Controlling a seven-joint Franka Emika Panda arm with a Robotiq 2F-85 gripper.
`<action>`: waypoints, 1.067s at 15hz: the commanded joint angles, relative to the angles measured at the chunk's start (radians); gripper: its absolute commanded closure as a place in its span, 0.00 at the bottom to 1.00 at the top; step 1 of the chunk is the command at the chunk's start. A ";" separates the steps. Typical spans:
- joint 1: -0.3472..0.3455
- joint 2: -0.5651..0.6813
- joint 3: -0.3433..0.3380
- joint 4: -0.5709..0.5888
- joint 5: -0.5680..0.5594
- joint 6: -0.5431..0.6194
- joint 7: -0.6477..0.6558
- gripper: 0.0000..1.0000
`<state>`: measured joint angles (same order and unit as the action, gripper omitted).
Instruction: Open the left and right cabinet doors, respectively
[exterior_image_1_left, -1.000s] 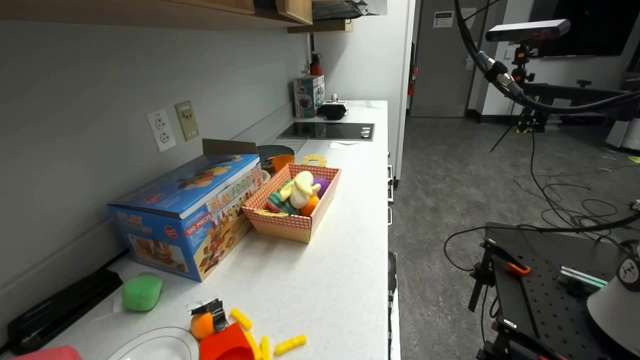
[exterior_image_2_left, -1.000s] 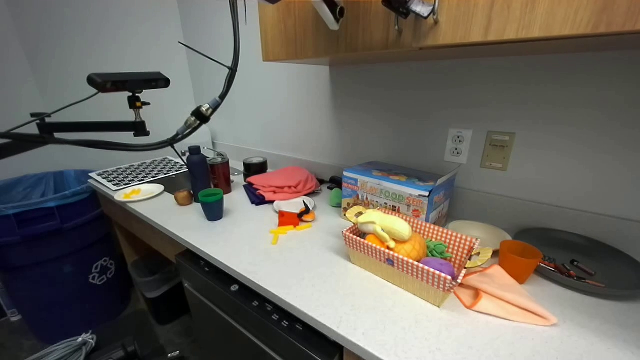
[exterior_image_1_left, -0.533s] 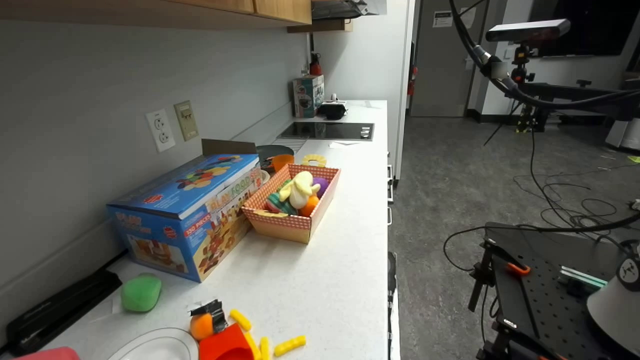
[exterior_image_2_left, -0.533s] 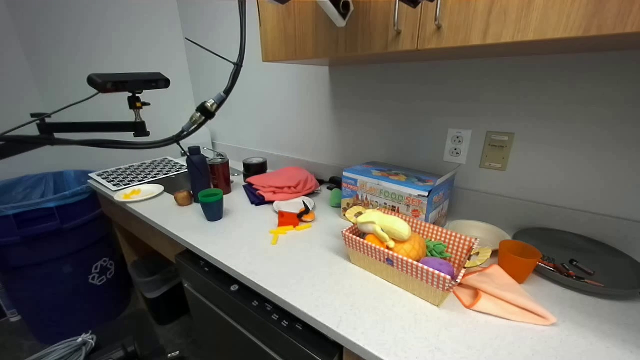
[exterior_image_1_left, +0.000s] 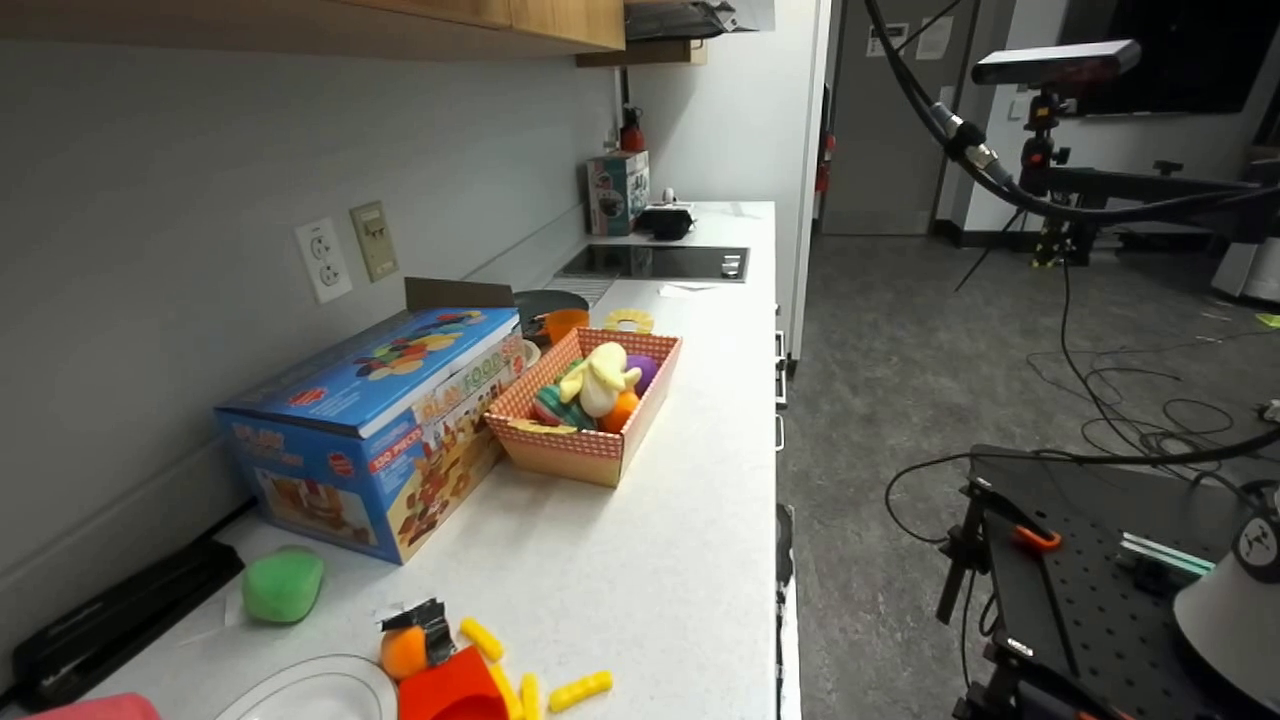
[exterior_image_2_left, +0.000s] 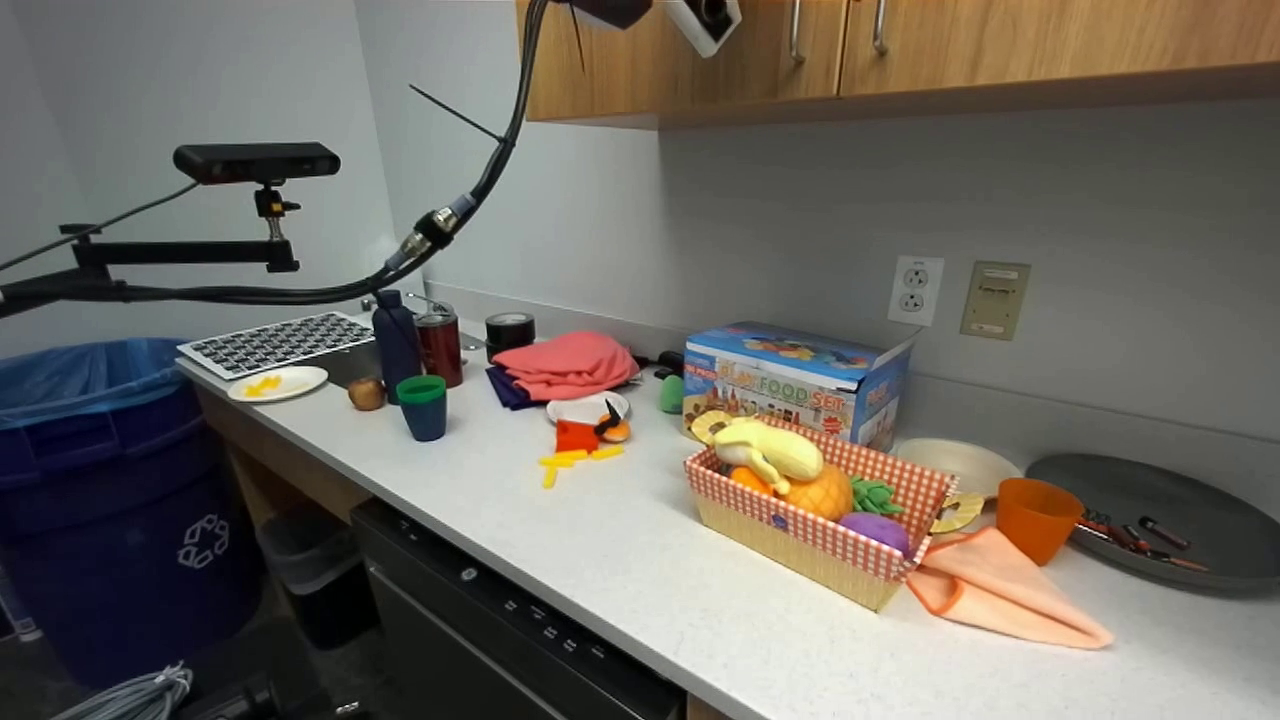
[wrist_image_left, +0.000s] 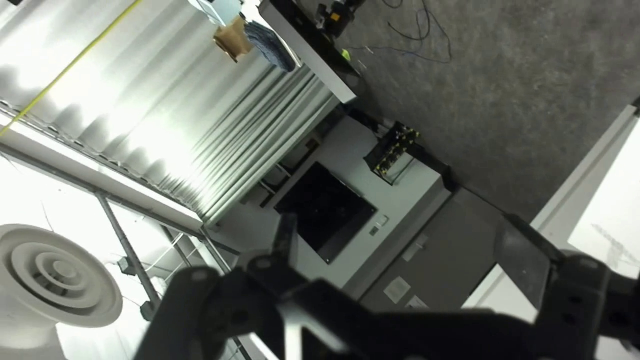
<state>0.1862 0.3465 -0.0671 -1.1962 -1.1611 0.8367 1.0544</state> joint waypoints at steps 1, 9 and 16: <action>0.011 0.054 -0.041 0.106 0.070 0.005 -0.118 0.00; -0.002 0.028 0.002 0.083 0.098 0.044 -0.153 0.00; -0.011 -0.011 0.005 0.063 0.103 0.077 -0.178 0.00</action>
<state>0.1842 0.3751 -0.0655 -1.1115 -1.0626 0.8824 0.9010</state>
